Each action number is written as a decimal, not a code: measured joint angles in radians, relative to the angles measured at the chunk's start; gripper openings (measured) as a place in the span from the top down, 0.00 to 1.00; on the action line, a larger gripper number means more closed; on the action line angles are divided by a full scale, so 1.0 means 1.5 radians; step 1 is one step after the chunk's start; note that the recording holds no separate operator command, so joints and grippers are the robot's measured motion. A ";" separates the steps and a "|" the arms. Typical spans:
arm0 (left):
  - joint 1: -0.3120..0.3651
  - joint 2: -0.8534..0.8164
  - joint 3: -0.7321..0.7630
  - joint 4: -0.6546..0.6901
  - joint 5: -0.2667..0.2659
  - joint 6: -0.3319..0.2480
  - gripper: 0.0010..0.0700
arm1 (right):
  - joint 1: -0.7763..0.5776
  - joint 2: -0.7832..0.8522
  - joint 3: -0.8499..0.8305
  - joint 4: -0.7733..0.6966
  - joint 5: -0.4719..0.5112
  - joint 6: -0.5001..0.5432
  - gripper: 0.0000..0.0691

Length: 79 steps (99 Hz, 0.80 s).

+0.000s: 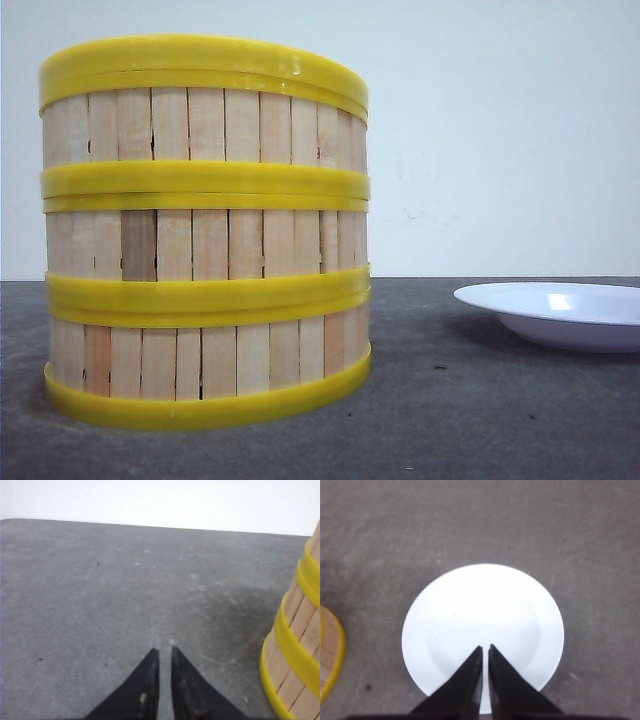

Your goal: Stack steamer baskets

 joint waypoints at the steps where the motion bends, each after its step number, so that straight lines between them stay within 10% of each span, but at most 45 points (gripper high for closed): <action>1: 0.000 0.000 0.000 0.000 0.000 0.000 0.99 | 0.000 0.000 0.000 0.000 0.000 0.000 0.98; 58: 0.000 0.000 0.000 0.000 0.000 0.000 0.99 | 0.001 -0.008 -0.002 0.003 0.003 0.000 0.98; 79: 0.000 0.000 0.000 0.000 0.000 0.000 0.99 | 0.001 -0.165 -0.119 0.148 0.054 -0.011 0.98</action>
